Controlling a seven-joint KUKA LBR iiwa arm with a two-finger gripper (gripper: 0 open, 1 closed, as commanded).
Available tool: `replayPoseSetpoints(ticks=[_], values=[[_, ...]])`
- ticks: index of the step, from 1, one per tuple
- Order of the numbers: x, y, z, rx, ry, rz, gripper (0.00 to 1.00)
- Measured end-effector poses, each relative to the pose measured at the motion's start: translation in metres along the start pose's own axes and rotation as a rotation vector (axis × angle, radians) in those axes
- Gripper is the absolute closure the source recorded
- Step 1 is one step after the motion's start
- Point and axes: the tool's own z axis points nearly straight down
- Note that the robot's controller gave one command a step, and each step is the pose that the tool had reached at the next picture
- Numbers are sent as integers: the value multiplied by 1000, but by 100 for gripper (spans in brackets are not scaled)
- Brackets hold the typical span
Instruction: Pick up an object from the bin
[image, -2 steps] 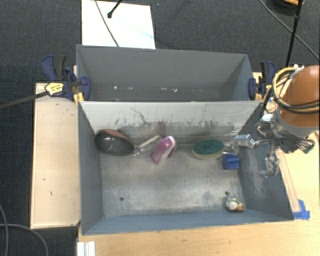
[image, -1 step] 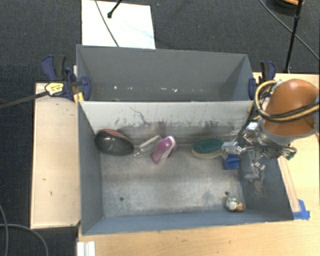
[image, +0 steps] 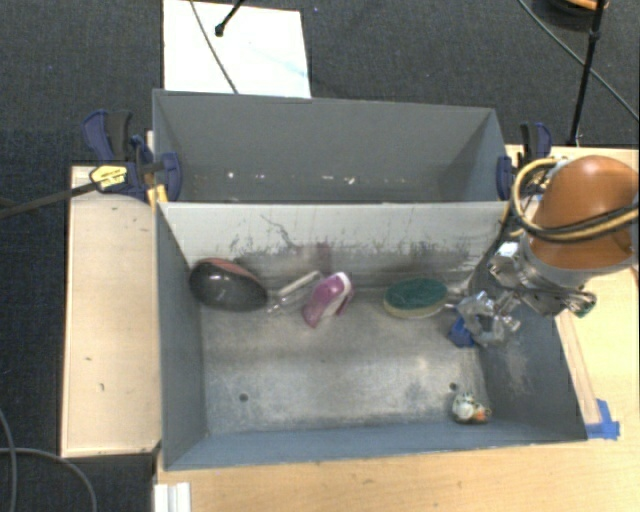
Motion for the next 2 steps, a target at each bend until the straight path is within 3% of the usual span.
replayPoseSetpoints(ticks=[1,2], values=[[32,27,-59,2,1,236,100],[32,28,-58,-1,2,236,0]])
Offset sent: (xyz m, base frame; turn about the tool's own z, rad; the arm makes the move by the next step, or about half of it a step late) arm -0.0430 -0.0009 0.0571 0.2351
